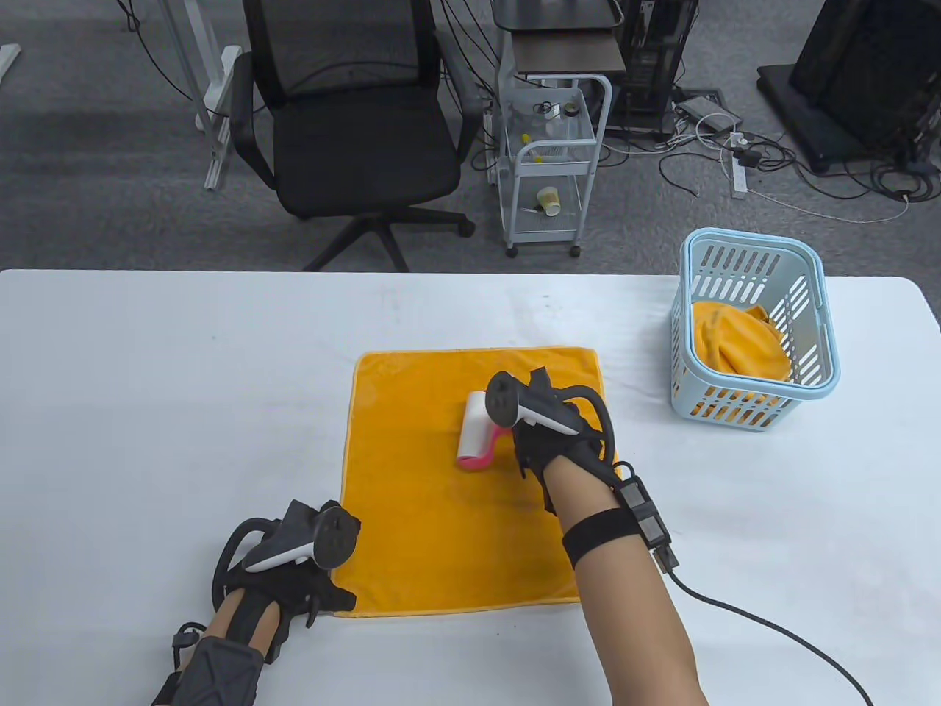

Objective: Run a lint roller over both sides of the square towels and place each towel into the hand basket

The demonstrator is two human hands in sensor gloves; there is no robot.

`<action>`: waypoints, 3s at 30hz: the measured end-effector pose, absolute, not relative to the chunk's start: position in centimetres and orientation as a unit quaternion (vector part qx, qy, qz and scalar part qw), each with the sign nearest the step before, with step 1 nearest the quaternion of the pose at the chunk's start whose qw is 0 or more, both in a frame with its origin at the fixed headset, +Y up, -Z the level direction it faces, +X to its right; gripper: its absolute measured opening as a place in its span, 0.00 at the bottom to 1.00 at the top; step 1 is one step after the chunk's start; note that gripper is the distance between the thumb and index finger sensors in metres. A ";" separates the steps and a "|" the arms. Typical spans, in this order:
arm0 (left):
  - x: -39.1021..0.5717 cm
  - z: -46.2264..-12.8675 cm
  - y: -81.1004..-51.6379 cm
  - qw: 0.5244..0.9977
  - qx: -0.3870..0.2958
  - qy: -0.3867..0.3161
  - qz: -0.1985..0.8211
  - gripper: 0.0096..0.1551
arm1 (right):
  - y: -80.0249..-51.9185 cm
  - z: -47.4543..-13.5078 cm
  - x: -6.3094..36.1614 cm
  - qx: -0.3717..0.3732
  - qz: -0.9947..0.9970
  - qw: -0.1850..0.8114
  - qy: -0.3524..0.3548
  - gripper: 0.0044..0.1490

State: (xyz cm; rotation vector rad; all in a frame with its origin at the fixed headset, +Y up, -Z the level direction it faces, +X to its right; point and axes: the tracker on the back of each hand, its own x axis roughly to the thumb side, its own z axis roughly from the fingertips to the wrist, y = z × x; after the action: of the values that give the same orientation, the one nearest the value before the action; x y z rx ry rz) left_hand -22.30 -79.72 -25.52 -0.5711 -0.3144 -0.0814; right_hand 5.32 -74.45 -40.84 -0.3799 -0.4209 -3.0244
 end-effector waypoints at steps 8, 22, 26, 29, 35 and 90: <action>-22.3 -25.5 -79.7 0.946 -0.281 -0.156 -0.038 0.59 | -74.8 -41.0 4.8 -0.119 -0.984 0.072 -0.109 0.41; -22.2 -25.5 -79.7 0.946 -0.279 -0.158 -0.042 0.59 | -71.8 -39.4 13.4 -0.014 -0.965 0.227 -0.127 0.38; -22.2 -25.5 -79.7 0.946 -0.279 -0.157 -0.040 0.59 | -72.1 -39.0 10.1 -0.085 -0.985 0.107 -0.102 0.39; -22.2 -25.5 -79.7 0.946 -0.280 -0.157 -0.039 0.59 | -73.1 -38.1 6.3 -0.144 -0.982 0.059 -0.108 0.40; -22.3 -25.5 -79.7 0.947 -0.280 -0.155 -0.036 0.58 | -75.2 -36.9 4.4 -0.184 -0.976 0.062 -0.102 0.40; -22.3 -25.6 -79.7 0.947 -0.278 -0.151 -0.045 0.59 | -74.0 -29.9 28.0 0.002 -0.998 -0.061 -0.024 0.40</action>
State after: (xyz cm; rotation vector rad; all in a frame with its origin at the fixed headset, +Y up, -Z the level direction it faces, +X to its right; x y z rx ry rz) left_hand -22.30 -79.65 -25.58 -0.5664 -0.3083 -0.0907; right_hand 27.95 -73.97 -29.87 0.0058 -0.0797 -3.2625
